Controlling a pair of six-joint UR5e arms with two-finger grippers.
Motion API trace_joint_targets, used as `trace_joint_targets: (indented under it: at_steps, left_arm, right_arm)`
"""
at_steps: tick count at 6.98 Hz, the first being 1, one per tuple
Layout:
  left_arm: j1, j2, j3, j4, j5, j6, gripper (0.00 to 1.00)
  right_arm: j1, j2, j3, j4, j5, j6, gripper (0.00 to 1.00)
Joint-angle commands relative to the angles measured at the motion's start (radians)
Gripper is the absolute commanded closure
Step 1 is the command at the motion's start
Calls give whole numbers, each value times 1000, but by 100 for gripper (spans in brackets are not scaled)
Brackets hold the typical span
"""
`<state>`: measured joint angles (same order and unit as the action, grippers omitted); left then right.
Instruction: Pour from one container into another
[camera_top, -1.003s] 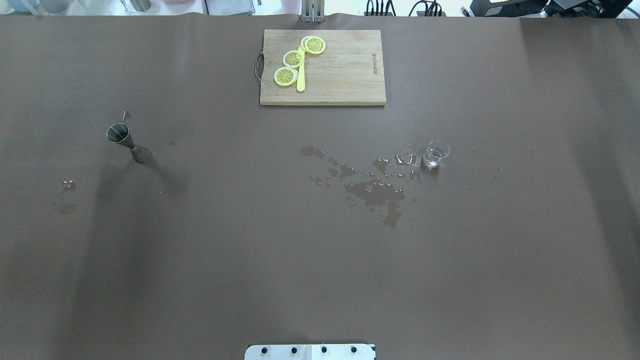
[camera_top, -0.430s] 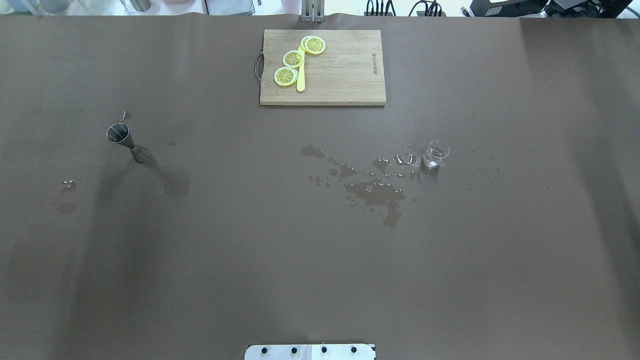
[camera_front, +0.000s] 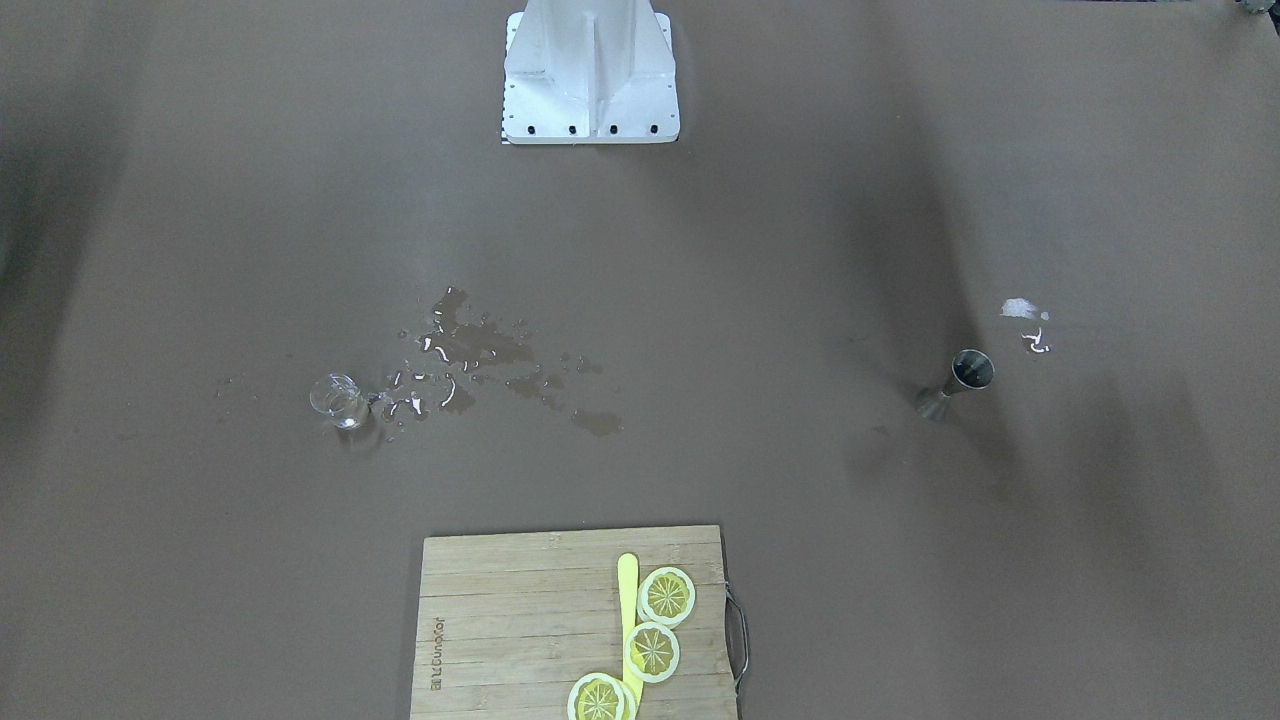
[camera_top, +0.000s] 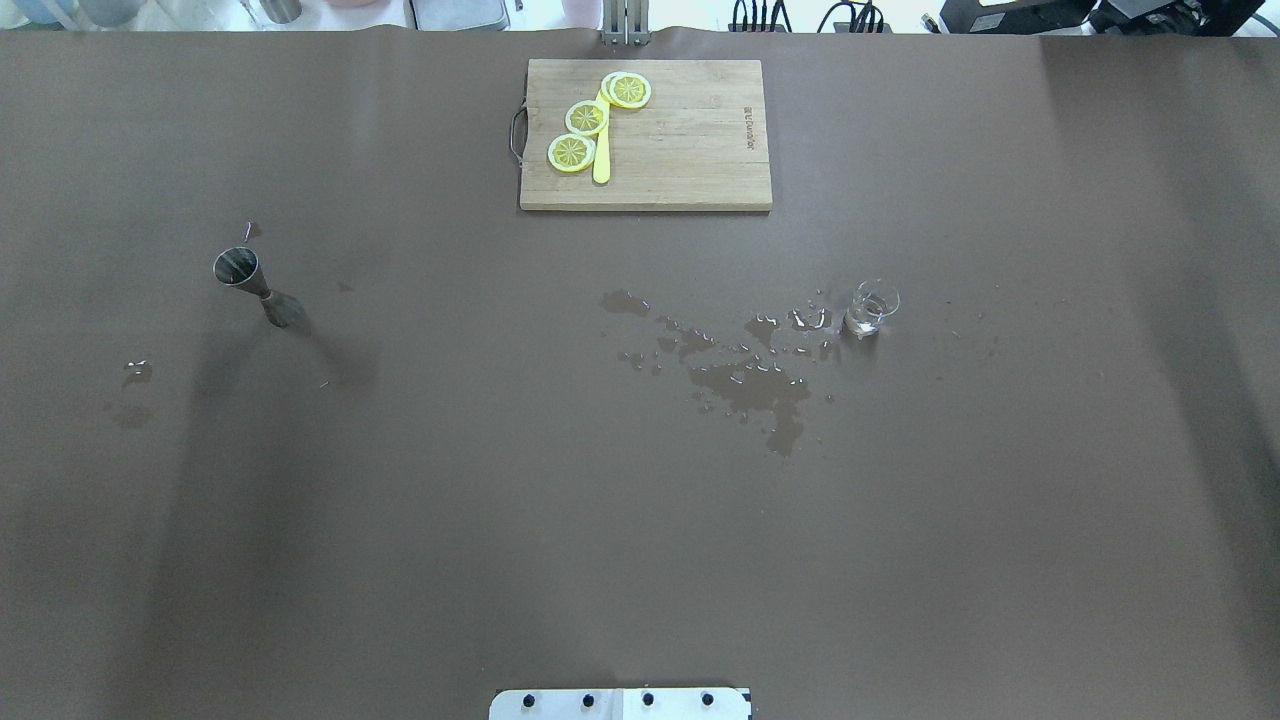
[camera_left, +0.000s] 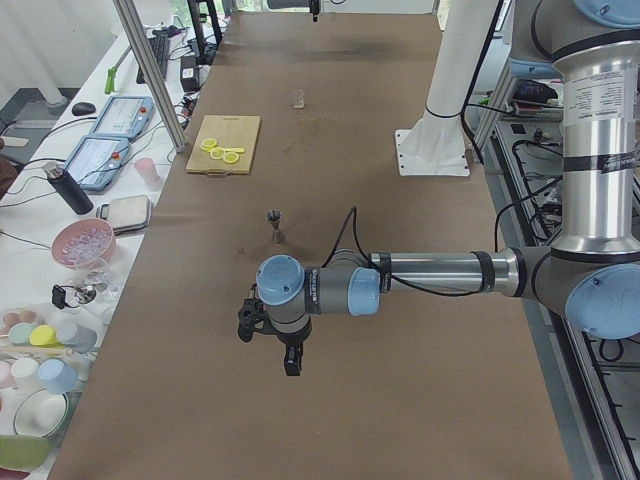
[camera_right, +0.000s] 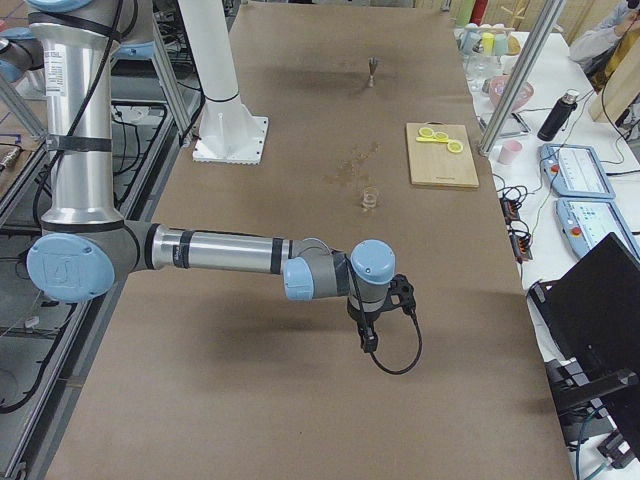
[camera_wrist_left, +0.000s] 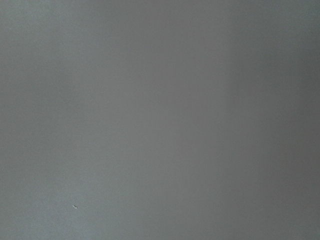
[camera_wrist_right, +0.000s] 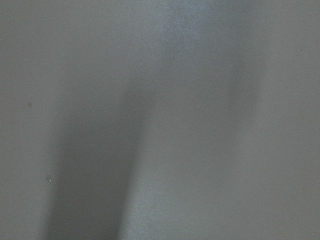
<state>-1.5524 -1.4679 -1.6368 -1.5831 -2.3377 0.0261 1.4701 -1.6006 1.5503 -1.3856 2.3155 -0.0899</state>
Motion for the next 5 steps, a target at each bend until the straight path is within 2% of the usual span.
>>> trace_joint_targets:
  at_steps: [1, 3, 5]
  left_arm:
    - [-2, 0, 2, 0, 0, 0, 1]
    - [0, -2, 2, 0, 0, -2, 1]
    - [-2, -35, 38, 0, 0, 0, 1]
  right_arm:
    - [-1, 8, 48, -3, 4, 13, 0]
    - [-2, 10, 88, 10, 31, 15, 0]
    - [-20, 10, 176, 45, 48, 4, 0]
